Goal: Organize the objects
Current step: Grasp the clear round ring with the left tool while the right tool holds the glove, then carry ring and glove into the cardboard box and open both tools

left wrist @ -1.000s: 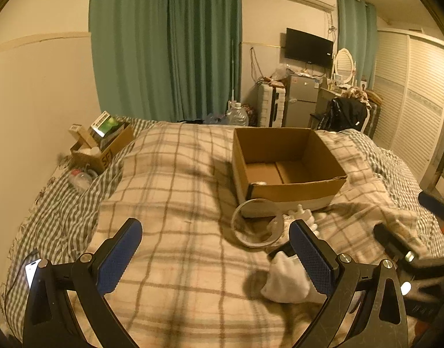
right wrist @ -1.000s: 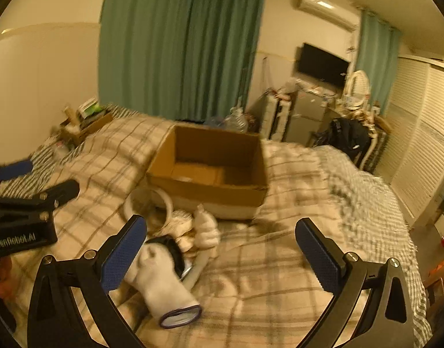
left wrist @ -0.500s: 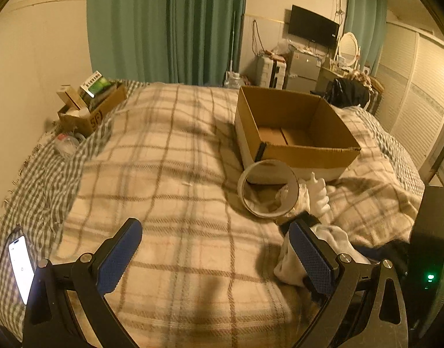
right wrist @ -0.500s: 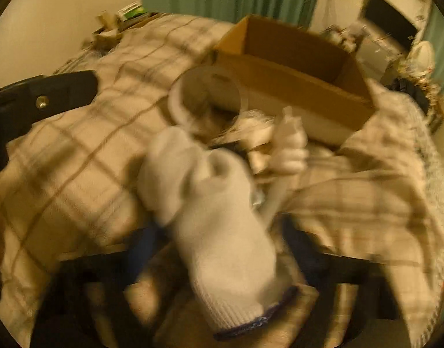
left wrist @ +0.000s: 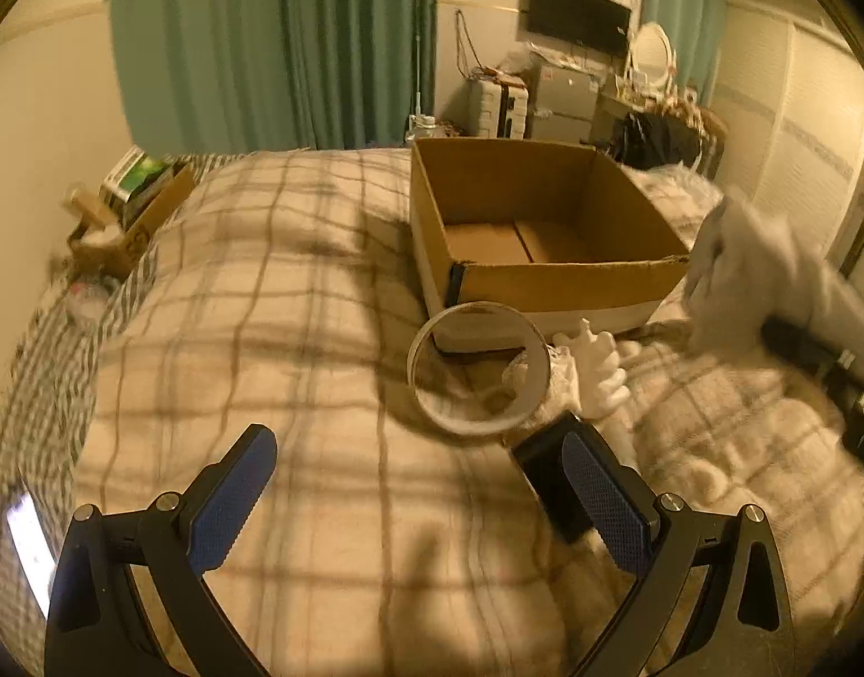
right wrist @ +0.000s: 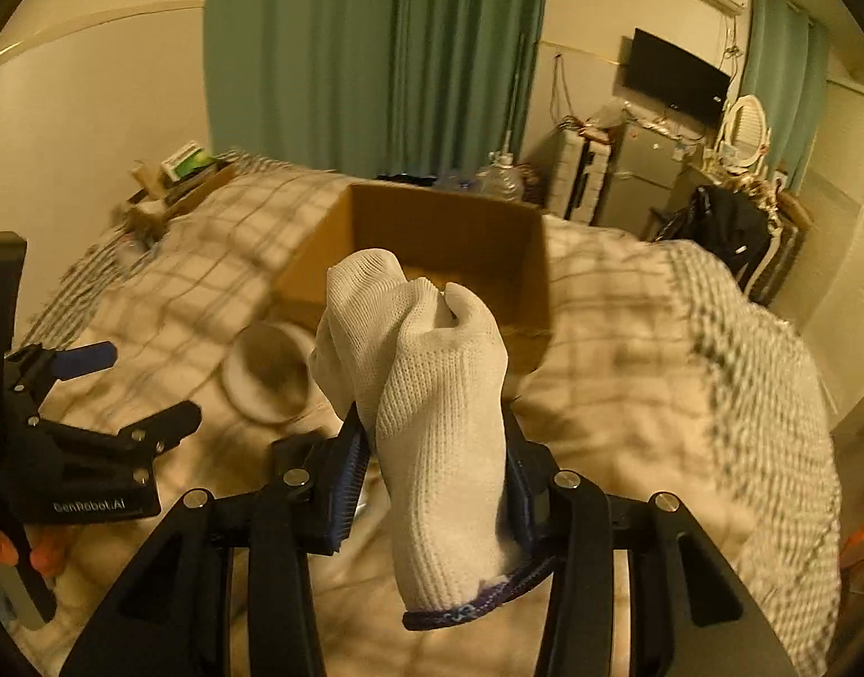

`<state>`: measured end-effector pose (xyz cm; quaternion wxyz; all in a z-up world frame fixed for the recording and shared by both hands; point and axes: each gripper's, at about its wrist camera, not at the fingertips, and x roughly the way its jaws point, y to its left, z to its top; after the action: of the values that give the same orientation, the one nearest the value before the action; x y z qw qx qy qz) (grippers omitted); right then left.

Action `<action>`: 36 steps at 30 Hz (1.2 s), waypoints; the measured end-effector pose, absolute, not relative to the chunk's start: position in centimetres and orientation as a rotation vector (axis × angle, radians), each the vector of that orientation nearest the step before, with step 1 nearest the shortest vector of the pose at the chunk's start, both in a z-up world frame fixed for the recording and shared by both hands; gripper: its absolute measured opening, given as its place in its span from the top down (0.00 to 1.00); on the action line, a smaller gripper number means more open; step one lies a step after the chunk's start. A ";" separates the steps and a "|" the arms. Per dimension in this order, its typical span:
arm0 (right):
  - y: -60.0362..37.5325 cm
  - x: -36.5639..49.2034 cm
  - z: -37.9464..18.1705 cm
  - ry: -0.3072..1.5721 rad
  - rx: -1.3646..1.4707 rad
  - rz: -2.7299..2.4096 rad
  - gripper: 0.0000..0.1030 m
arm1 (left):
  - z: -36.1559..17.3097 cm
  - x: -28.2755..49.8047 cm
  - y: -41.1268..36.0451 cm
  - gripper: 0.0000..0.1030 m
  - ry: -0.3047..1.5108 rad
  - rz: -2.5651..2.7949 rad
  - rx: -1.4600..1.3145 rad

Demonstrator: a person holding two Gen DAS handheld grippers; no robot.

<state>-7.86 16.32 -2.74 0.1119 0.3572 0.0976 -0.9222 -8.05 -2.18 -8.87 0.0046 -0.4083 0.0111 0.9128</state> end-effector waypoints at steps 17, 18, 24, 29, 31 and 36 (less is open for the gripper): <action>18.0 -11.5 -5.9 0.213 1.094 -2.650 0.58 | -14.6 -15.9 -2.9 0.88 -0.086 2.675 -1.509; 18.0 -11.4 -5.8 0.216 1.093 -2.654 0.58 | -14.2 -15.4 -3.0 0.91 -0.084 2.693 -1.491; 18.3 -9.4 -4.2 0.235 1.060 -2.706 0.58 | -11.8 -12.6 -1.9 0.97 -0.038 2.766 -1.379; 18.5 -6.7 -1.0 0.249 0.997 -2.757 0.58 | -8.3 -9.7 -1.9 0.97 -0.085 2.766 -1.312; 18.4 -6.0 0.7 0.260 0.962 -2.772 0.58 | -6.8 -9.0 -1.8 0.97 -0.089 2.772 -1.294; 17.8 -5.5 4.9 0.282 0.855 -2.795 0.58 | -3.3 -7.8 -2.1 0.97 -0.114 2.767 -1.261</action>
<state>-5.46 17.77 4.90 0.1022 0.2897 0.0955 -0.9468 -7.78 -2.06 -3.26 0.0491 -0.4140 -0.0374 0.9082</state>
